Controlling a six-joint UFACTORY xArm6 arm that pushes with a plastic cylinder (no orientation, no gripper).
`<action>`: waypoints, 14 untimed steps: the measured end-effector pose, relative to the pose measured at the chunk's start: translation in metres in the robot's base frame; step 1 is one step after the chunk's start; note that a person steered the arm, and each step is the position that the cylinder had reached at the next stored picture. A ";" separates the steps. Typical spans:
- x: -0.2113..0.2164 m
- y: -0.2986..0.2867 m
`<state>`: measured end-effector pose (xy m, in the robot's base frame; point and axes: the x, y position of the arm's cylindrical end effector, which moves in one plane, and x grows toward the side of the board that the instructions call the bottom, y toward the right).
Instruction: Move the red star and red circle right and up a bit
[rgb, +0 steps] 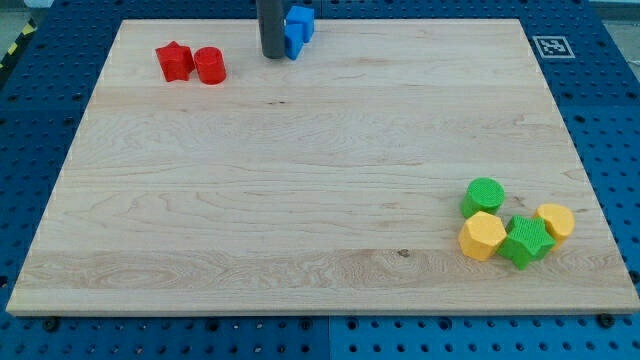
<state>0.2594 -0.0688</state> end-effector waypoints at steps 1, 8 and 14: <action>-0.010 -0.001; 0.034 -0.091; 0.129 0.035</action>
<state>0.3885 -0.0341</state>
